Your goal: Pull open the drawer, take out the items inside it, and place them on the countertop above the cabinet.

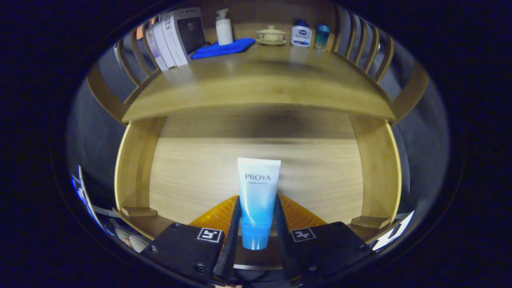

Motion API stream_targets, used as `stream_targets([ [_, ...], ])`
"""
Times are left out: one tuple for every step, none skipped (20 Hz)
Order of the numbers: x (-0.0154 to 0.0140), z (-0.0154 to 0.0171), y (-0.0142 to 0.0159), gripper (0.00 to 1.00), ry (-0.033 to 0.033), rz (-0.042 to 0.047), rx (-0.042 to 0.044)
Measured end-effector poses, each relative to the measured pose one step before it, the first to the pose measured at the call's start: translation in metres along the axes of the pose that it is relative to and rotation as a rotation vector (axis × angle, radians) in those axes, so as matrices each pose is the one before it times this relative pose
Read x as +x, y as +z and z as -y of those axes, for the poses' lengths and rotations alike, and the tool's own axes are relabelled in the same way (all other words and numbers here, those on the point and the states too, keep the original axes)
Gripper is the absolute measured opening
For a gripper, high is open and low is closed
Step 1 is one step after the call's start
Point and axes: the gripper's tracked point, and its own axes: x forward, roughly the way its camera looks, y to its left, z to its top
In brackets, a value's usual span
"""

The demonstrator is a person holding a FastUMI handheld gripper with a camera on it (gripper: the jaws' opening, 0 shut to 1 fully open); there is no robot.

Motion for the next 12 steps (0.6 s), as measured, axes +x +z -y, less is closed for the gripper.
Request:
stream_targets([
  [-0.00909, -0.00034, 0.00546, 0.49, 0.00351, 0.01468, -0.00370],
  [-0.00890, -0.00056, 0.00494, 0.49, 0.00298, 0.01466, -0.00521],
  [-0.00746, 0.00015, 0.00563, 0.49, -0.00007, 0.01461, -0.00721],
  [-0.00757, -0.00030, 0.00625, 0.49, -0.00078, 0.01484, -0.00922],
  [-0.00522, 0.00015, 0.00814, 0.49, -0.00361, 0.01497, -0.00737],
  [-0.00546, -0.00023, 0.00795, 0.49, -0.00417, 0.01433, -0.00063],
  [-0.00327, -0.00067, 0.00797, 0.49, 0.00030, 0.01062, -0.00218],
  [-0.00278, 0.00044, 0.00844, 0.49, 0.00093, 0.00784, -0.00463],
  [-0.00033, 0.00155, 0.00913, 0.49, -0.00899, 0.00491, 0.00046],
  [0.00157, 0.00259, 0.00989, 0.49, -0.01008, 0.00636, 0.00534],
  [0.00241, -0.00004, 0.00939, 0.49, -0.00111, 0.00343, 0.00515],
  [0.00220, -0.00078, 0.00668, 0.49, 0.00203, 0.00193, 0.00543],
])
